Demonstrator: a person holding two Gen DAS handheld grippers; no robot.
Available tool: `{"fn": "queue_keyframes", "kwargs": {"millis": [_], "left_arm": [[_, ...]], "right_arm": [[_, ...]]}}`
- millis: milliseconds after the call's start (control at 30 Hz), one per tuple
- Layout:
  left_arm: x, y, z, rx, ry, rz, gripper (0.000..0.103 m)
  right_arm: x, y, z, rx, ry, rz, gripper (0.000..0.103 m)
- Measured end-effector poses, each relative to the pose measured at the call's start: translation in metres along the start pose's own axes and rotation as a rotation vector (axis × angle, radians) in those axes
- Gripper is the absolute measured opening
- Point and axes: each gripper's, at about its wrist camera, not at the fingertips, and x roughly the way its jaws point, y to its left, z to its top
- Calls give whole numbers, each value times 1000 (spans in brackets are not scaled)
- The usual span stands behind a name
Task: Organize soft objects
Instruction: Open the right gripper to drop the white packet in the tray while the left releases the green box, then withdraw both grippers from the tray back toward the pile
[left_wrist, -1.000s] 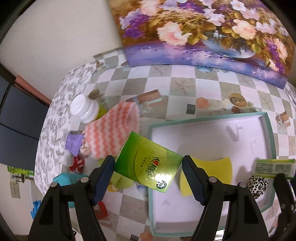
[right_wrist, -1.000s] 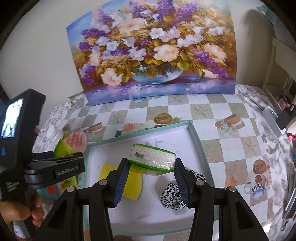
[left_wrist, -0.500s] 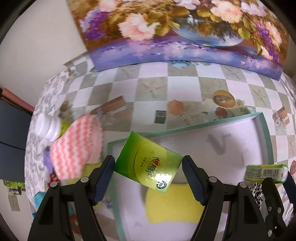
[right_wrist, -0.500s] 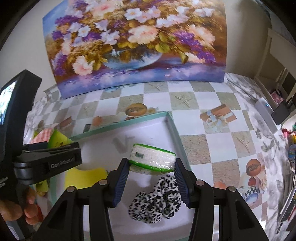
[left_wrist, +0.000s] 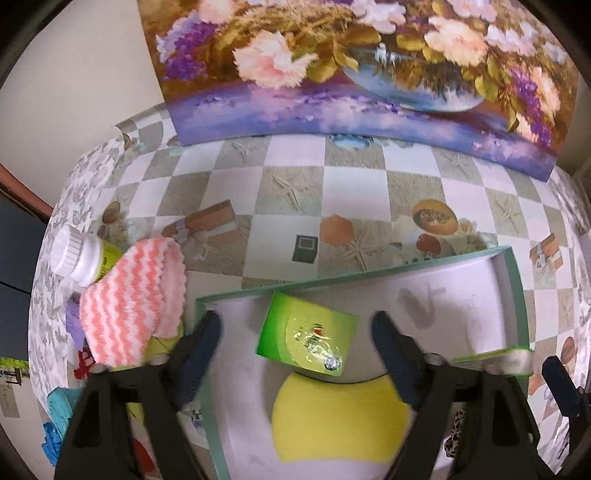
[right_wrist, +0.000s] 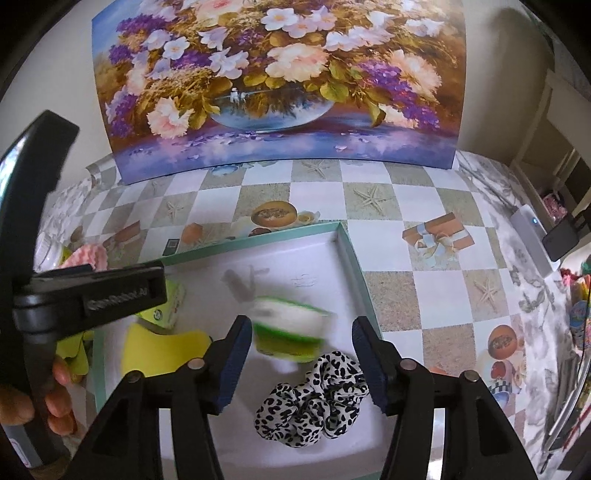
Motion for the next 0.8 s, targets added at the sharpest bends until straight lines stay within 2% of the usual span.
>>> {"fn": "queue_keyframes", "kwargs": {"millis": [100, 200, 333, 633, 800], "left_arm": [[-7, 6, 0, -14, -23, -8, 88], [-9, 13, -2, -29, -31, -6, 90], [-10, 23, -5, -56, -29, 2, 92], [-8, 52, -18, -136, -16, 3, 92], [-10, 63, -31, -145, -25, 48, 92]], "right_arm": [[-2, 0, 0, -8, -1, -13, 61], [-4, 1, 0, -22, 3, -31, 67], [-4, 1, -1, -19, 16, -33, 74], [-9, -3, -2, -2, 33, -58, 83], [-21, -1, -3, 10, 20, -72, 89]]}}
